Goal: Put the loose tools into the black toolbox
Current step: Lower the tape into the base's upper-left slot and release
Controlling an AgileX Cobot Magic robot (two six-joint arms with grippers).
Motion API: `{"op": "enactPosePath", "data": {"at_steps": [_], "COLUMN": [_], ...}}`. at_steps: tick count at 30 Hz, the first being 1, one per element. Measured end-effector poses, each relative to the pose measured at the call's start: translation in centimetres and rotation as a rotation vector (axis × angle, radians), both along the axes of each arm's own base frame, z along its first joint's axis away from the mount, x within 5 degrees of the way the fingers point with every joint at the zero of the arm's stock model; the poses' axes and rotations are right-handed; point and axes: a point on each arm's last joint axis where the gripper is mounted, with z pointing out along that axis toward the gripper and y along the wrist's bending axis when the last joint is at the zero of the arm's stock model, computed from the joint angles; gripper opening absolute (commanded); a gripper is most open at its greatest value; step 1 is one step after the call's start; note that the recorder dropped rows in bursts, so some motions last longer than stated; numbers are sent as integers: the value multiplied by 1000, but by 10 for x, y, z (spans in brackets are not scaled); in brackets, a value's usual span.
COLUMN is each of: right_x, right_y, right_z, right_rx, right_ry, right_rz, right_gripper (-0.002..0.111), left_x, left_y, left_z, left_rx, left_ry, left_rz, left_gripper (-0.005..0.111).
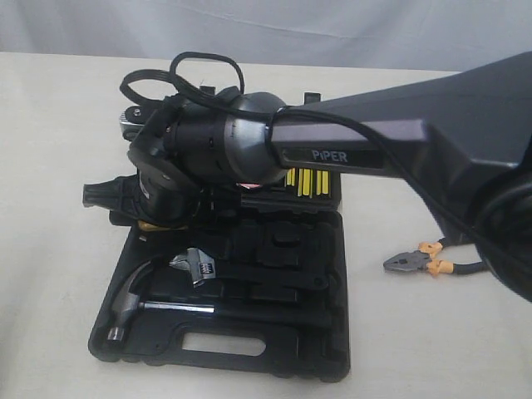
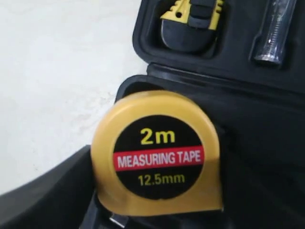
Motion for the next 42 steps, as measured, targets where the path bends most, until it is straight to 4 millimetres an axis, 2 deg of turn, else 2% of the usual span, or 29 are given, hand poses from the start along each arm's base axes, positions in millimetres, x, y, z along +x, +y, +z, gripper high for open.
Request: {"op": "enactPosePath", "data": {"at_steps": [3, 12, 14, 15, 16, 19, 24, 32, 42], "right_x": [0, 0, 1, 1, 2, 3, 4, 8, 10], "right_y": [0, -1, -3, -3, -5, -6, -5, -1, 1], "right_z": [0, 3, 14, 19, 26, 32, 25, -14, -10], "right_rx": [4, -7, -15, -21, -33, -53, -114, -189, -177], "right_ry": [5, -5, -47, -67, -97, -132, -151, -119, -145], "right_rz": [-5, 1, 33, 46, 66, 107, 196, 255, 271], "right_gripper": [79, 79, 65, 49, 39, 0, 0, -1, -1], "left_x": [0, 0, 0, 0, 0, 0, 0, 0, 0], "left_y": [0, 0, 0, 0, 0, 0, 0, 0, 0], "left_z": [0, 0, 0, 0, 0, 0, 0, 0, 0], "left_rx": [0, 0, 0, 0, 0, 0, 0, 0, 0], "left_ry": [0, 0, 0, 0, 0, 0, 0, 0, 0], "left_rz": [0, 0, 0, 0, 0, 0, 0, 0, 0], "left_gripper": [0, 0, 0, 0, 0, 0, 0, 0, 0]}}
